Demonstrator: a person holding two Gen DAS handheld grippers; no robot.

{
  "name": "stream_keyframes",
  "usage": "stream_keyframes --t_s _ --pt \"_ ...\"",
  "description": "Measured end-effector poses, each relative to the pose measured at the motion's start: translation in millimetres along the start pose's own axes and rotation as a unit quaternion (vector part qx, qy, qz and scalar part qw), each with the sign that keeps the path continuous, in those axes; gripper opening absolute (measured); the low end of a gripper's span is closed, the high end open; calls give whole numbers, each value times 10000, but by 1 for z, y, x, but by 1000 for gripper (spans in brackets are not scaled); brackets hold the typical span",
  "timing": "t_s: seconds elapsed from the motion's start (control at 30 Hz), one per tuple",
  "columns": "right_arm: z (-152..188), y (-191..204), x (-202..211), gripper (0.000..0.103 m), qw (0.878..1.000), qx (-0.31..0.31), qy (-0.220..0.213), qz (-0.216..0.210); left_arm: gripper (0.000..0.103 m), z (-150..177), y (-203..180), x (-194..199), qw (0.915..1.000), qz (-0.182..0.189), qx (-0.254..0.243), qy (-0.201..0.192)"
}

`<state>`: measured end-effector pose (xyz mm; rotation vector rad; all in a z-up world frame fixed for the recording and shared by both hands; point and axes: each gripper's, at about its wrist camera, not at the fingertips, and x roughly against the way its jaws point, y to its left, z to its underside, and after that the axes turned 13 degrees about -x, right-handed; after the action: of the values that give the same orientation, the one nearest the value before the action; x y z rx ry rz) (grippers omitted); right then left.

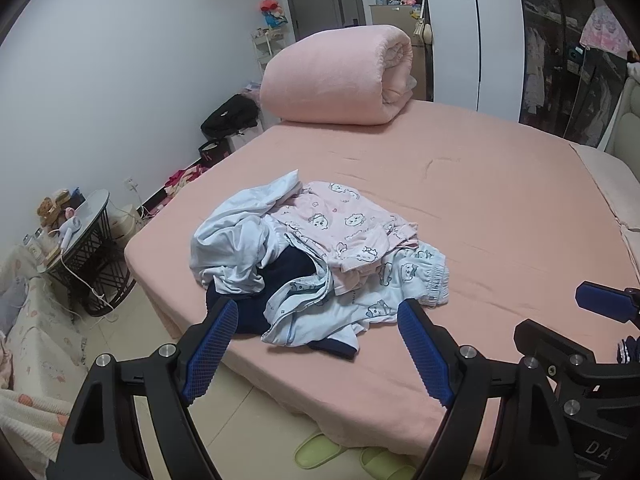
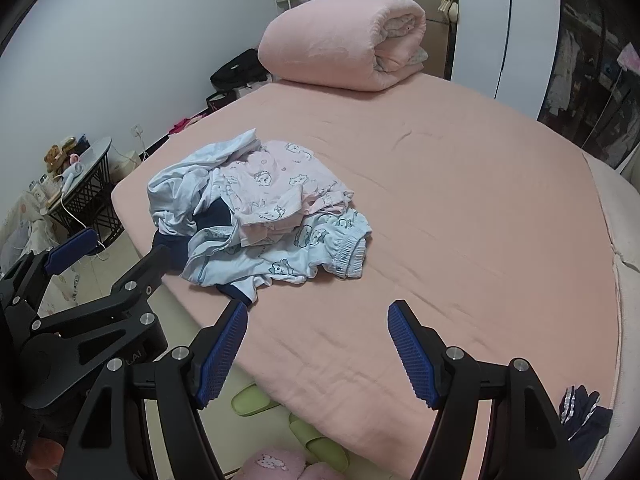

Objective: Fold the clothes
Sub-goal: 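Move both tools toward the clothes pile on the bed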

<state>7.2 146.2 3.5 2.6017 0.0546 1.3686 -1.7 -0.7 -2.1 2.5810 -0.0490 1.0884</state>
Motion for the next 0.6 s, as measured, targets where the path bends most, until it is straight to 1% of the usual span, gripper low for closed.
stream_keyframes --t_s 0.3,0.4,0.6 --pt "2 5 -8 73 9999 51 -12 109 82 2 1 -12 9999 51 -26 107" --pt "1 7 -9 73 10000 10 2 75 82 3 2 -16 9999 69 -36 141" --pt "-3 16 -23 73 9997 130 3 204 82 5 7 -40 9994 134 -54 309"
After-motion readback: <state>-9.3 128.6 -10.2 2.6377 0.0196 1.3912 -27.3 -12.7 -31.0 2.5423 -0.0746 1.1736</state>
